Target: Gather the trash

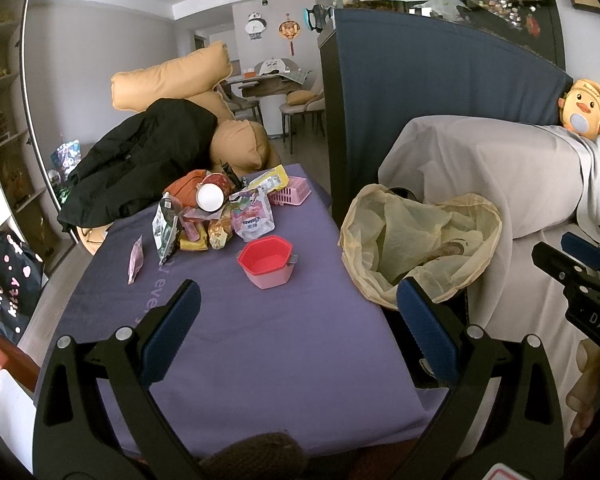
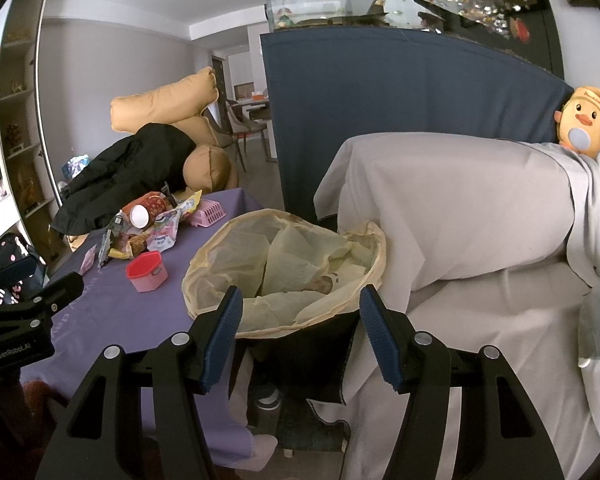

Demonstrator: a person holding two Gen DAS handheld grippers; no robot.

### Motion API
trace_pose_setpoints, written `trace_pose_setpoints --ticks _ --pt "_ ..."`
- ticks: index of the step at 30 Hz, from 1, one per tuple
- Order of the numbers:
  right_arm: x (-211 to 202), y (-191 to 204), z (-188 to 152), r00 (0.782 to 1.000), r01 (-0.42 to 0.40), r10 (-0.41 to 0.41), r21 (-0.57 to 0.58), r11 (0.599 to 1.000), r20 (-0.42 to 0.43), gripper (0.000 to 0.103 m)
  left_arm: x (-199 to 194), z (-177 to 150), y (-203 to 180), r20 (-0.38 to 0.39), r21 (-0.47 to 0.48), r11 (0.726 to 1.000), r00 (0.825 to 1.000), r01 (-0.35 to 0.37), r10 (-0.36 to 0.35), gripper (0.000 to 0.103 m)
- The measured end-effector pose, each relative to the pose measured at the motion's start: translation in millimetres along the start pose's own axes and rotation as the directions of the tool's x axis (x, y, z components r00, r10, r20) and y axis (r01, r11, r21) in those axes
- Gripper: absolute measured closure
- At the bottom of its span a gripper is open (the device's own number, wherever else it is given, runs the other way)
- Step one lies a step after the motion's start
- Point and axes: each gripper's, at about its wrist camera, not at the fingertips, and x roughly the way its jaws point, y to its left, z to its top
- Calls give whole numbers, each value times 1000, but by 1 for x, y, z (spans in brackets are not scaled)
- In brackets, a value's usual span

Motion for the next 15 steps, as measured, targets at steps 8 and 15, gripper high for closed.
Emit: trace_pose_setpoints --ticks 8,15 --pt "2 0 -2 1000 0 0 -1 1000 -5 45 3 -5 5 -9 -9 1000 1000 2 -2 9" --pt "3 -1 -3 1000 1 -1 -1 1000 -7 45 3 -4 8 -10 -16 1000 1000 3 -3 9"
